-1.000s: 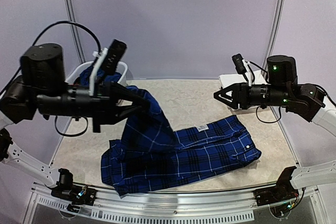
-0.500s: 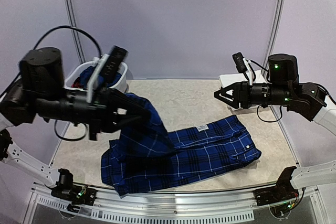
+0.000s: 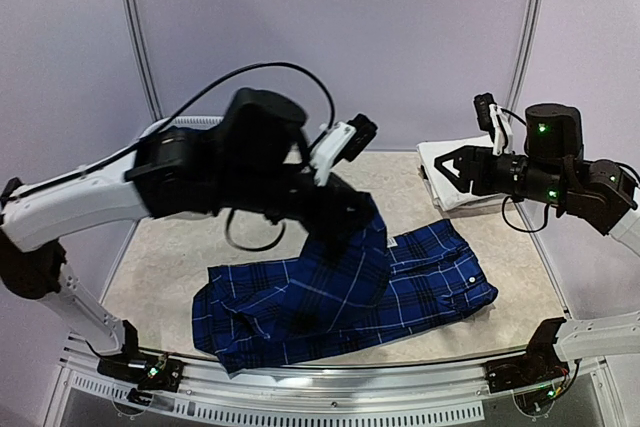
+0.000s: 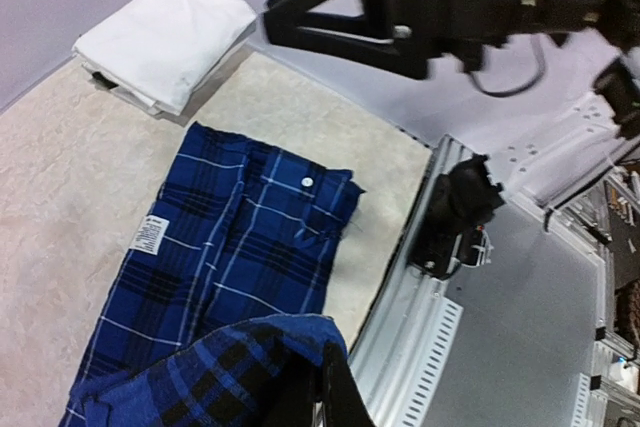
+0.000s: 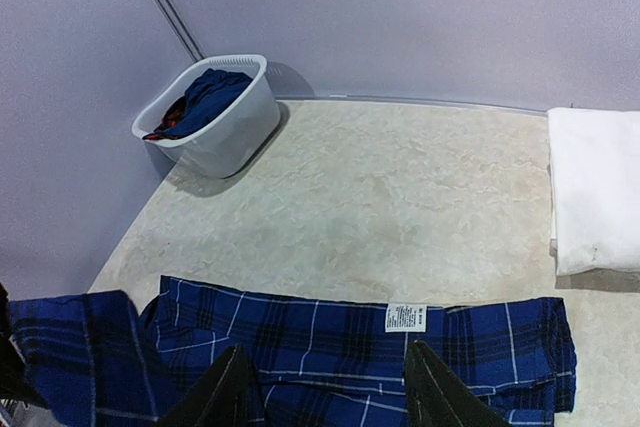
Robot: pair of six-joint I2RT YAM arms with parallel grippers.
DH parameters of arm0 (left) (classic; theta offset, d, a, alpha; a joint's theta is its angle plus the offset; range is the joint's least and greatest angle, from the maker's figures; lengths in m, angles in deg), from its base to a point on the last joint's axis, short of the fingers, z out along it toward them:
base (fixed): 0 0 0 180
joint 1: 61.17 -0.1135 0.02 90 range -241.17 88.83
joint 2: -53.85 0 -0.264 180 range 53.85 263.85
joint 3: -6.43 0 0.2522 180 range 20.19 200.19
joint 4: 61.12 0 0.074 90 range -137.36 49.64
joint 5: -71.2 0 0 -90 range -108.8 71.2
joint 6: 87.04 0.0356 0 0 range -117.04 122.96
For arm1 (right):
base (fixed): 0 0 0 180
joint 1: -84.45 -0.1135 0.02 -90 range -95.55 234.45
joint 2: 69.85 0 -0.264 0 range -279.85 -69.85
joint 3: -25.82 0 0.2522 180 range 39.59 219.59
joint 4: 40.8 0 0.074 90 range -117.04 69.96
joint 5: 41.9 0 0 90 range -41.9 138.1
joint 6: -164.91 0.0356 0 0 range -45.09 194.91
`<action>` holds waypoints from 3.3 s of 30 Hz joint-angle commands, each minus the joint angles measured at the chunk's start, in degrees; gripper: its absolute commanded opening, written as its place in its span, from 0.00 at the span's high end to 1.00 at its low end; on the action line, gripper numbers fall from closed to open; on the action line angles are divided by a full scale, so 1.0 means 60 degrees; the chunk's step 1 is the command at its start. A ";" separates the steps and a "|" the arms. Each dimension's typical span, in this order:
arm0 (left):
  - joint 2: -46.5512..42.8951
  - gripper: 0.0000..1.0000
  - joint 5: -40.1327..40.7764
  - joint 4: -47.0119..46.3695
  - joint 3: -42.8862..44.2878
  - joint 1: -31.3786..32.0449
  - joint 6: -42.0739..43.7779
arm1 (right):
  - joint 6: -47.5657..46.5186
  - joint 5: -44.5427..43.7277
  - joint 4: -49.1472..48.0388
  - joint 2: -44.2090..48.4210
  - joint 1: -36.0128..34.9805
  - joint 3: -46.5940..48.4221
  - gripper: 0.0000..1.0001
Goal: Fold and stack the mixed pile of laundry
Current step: Fold the 1/3-folded shirt at the center of the board.
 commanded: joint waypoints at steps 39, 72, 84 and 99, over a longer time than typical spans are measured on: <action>0.9411 0.23 -0.5779 0.0082 0.7648 -0.2777 0.1105 | 0.0905 -0.1956 0.0418 -0.0149 0.0411 -0.1618 0.47; -0.0457 0.48 -0.0500 -0.1233 -0.6886 -0.4576 0.0089 | -0.0010 0.2001 -0.0470 -0.5650 0.2099 -0.0185 0.52; -0.0877 0.60 -0.1734 -0.1593 -0.7564 -0.4579 -0.0562 | -0.0070 0.1993 -0.0622 -0.6030 0.2099 -0.0135 0.52; -0.0597 0.79 -0.2268 -0.2004 -0.7849 -0.4578 -0.1093 | -0.0162 0.1950 -0.0702 -0.6280 0.2107 -0.0134 0.53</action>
